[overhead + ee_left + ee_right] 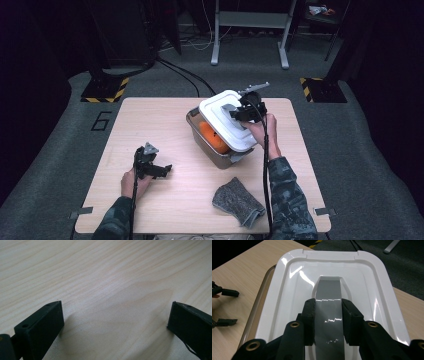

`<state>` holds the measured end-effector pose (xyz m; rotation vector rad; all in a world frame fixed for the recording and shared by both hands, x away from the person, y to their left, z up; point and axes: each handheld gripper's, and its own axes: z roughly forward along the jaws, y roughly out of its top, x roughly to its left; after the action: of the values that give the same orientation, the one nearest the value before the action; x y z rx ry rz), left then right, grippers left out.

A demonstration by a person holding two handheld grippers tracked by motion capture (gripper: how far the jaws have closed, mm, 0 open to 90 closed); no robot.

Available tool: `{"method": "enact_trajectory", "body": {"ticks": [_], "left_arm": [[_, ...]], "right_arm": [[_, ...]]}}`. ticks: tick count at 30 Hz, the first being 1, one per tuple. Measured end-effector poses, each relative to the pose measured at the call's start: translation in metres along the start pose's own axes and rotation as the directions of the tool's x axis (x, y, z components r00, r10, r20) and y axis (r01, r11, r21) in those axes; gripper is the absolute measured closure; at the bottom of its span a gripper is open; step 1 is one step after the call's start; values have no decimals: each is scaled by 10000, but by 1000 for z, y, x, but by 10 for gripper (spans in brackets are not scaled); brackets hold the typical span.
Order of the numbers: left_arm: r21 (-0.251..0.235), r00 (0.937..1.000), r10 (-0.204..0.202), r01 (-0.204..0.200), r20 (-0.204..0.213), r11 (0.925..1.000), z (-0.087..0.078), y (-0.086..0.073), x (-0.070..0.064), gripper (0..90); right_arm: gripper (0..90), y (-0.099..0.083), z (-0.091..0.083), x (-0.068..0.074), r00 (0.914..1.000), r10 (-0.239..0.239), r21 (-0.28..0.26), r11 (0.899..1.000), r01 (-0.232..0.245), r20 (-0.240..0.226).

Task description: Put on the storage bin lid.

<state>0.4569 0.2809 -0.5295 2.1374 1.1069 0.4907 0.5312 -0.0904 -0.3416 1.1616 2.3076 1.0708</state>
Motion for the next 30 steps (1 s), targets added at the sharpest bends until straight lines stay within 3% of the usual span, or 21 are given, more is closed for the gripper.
{"method": "enact_trajectory", "body": {"ticks": [30], "left_arm": [[26, 10000, 1, -1, 21, 10000, 0, 0, 0, 0]], "right_arm": [[667, 4, 33, 26, 9991, -290, 472, 9984, 304, -299]]}}
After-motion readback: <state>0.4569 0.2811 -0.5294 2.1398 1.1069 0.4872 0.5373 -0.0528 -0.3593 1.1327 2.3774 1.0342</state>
